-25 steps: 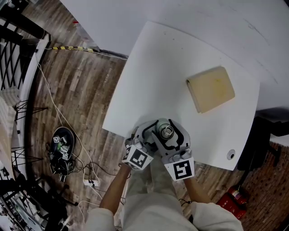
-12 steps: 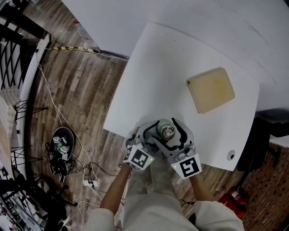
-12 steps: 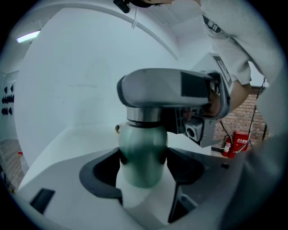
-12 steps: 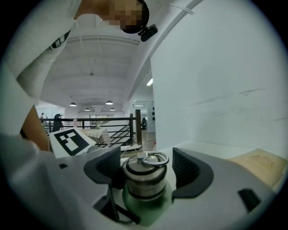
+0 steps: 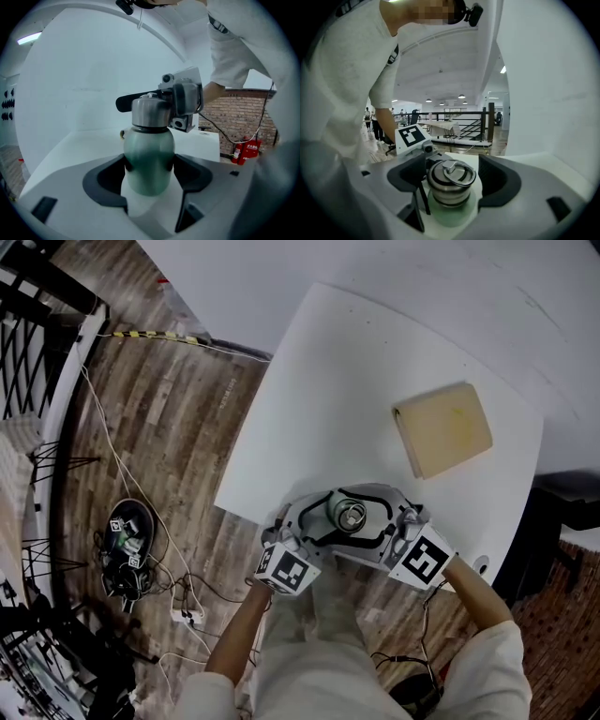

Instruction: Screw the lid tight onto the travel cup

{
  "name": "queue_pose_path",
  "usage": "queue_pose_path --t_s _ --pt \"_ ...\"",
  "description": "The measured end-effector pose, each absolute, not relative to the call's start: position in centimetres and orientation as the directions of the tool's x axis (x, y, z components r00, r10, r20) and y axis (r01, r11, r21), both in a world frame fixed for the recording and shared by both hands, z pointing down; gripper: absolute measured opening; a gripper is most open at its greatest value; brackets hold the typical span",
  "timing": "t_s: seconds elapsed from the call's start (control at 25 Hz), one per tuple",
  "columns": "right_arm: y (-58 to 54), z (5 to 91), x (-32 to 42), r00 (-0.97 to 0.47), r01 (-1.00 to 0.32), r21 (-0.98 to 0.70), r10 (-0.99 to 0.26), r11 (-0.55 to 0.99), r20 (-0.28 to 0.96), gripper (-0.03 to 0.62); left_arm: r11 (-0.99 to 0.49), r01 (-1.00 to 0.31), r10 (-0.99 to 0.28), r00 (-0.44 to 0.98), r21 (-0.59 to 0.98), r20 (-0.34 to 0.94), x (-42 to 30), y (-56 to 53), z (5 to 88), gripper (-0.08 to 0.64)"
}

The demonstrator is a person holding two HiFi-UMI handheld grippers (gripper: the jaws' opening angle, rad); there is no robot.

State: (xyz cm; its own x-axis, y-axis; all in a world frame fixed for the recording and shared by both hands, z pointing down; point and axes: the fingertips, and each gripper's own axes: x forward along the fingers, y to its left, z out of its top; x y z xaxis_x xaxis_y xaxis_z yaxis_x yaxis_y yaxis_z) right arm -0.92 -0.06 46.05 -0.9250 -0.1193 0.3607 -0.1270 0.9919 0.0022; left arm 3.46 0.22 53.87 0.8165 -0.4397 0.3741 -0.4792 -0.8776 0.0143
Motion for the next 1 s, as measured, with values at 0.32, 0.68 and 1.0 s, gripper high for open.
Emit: queue_pose_path --t_s 0.32,0.68,1.0 --pt "0.3 45.3 -1.4 -0.925 0.067 0.004 0.06 0.998 0.375 0.291 -0.878 -0.479 -0.44 0.815 0.011 0.377 3.4 0.1 54.0 0.324" --pt "0.9 45.5 -2.0 -0.925 0.134 -0.021 0.132 0.991 0.357 0.258 -0.878 -0.479 -0.442 0.814 0.007 0.376 3.2 0.2 54.2 0.324" --pt "0.2 45.7 -1.5 -0.947 -0.029 -0.056 -0.01 0.998 0.323 0.255 -0.876 -0.482 -0.444 0.813 0.008 0.376 3.4 0.2 54.3 0.324"
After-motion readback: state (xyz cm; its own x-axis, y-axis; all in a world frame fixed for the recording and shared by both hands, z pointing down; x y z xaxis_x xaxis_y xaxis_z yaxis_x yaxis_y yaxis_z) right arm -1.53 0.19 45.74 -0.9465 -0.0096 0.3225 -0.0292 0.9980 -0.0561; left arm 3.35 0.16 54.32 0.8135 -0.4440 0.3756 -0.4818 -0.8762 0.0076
